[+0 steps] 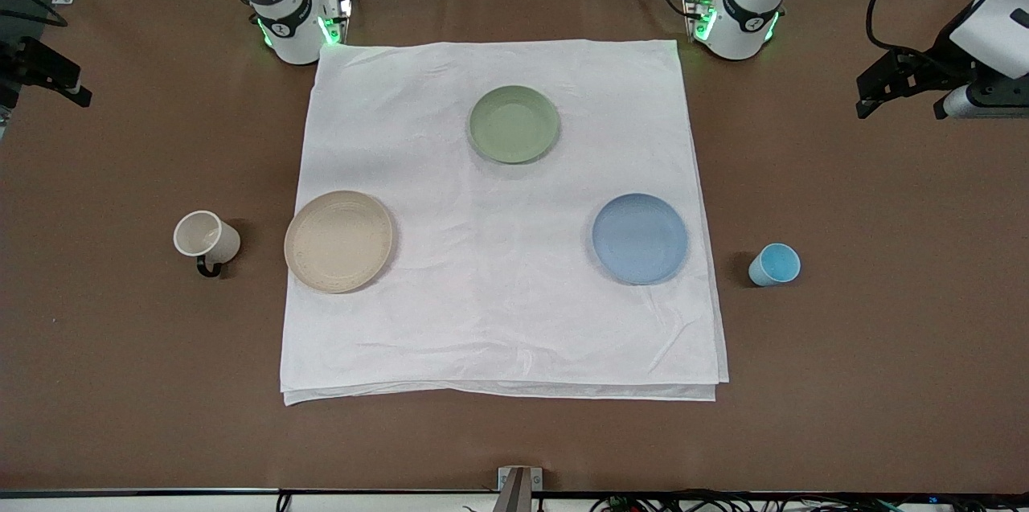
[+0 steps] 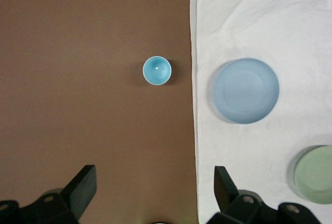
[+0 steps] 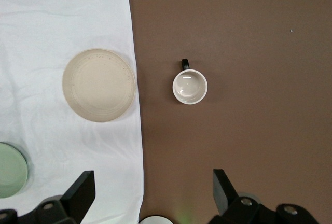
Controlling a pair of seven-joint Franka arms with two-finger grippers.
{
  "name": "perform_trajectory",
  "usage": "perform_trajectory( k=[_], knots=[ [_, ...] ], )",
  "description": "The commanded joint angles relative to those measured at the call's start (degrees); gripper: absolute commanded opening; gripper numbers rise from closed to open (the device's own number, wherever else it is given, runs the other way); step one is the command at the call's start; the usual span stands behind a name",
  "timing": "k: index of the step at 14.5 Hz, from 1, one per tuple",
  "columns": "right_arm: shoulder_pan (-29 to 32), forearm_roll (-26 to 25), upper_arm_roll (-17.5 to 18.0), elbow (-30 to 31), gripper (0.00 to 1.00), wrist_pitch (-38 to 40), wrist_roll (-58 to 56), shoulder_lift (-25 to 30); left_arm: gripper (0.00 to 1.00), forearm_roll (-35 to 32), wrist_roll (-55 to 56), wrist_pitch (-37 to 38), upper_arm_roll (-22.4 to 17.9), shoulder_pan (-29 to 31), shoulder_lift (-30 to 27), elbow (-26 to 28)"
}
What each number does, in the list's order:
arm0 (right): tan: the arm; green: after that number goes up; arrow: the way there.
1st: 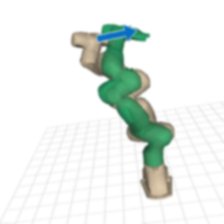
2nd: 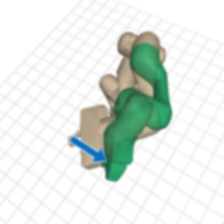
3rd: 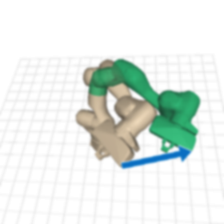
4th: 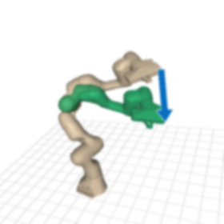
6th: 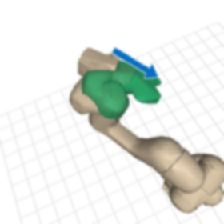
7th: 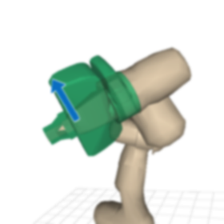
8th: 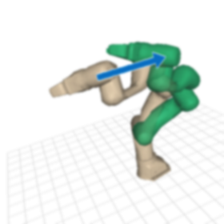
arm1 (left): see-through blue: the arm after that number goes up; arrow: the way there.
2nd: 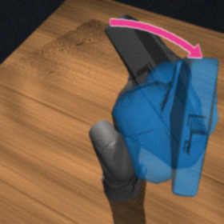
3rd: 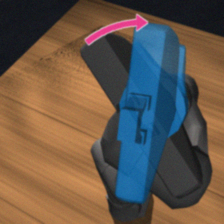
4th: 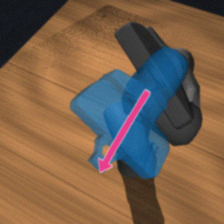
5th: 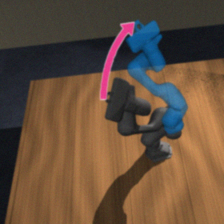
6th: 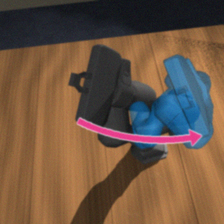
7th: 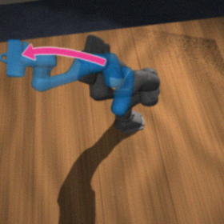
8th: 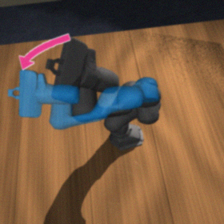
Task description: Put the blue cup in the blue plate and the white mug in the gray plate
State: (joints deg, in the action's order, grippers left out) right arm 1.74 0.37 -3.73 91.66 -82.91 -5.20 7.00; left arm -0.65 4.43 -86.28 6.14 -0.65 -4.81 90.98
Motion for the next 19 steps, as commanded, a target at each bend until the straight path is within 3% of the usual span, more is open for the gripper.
perform_trajectory(
  k=[1, 5, 10, 13, 17, 19],
  knots=[
    [-0.5, 0.9, -0.6, 0.4, 1.0, 0.0, -0.2, 0.6, 1.0, 0.3, -1.1, 1.2, -0.2, 0.1, 0.7, -1.4],
    [-0.4, 0.2, -0.6, 0.4, 1.0, -0.1, -0.3, -1.4, 1.0, 0.2, -1.1, 1.1, -0.6, 0.3, 3.5, -2.6],
    [0.2, 0.2, -2.1, 0.3, 1.0, -18.1, -0.9, -18.8, 1.0, 0.1, -1.0, -5.6, -0.8, 2.8, 12.0, -1.2],
    [0.5, 0.4, -2.4, 4.1, 1.0, -27.7, -0.7, -25.6, 1.0, -0.2, -0.9, -12.7, -0.9, 3.1, 16.3, 3.4],
    [1.5, 0.9, -2.7, 17.0, 1.0, -46.2, -0.5, -29.1, 0.99, -2.1, 0.1, -27.0, -0.8, 3.1, 19.2, 13.8],
    [1.4, 0.9, -2.6, 19.2, 0.97, -49.6, -0.5, -30.9, 0.95, -2.1, 0.1, -33.7, -0.8, 4.3, 21.5, 17.3]
  ],
)
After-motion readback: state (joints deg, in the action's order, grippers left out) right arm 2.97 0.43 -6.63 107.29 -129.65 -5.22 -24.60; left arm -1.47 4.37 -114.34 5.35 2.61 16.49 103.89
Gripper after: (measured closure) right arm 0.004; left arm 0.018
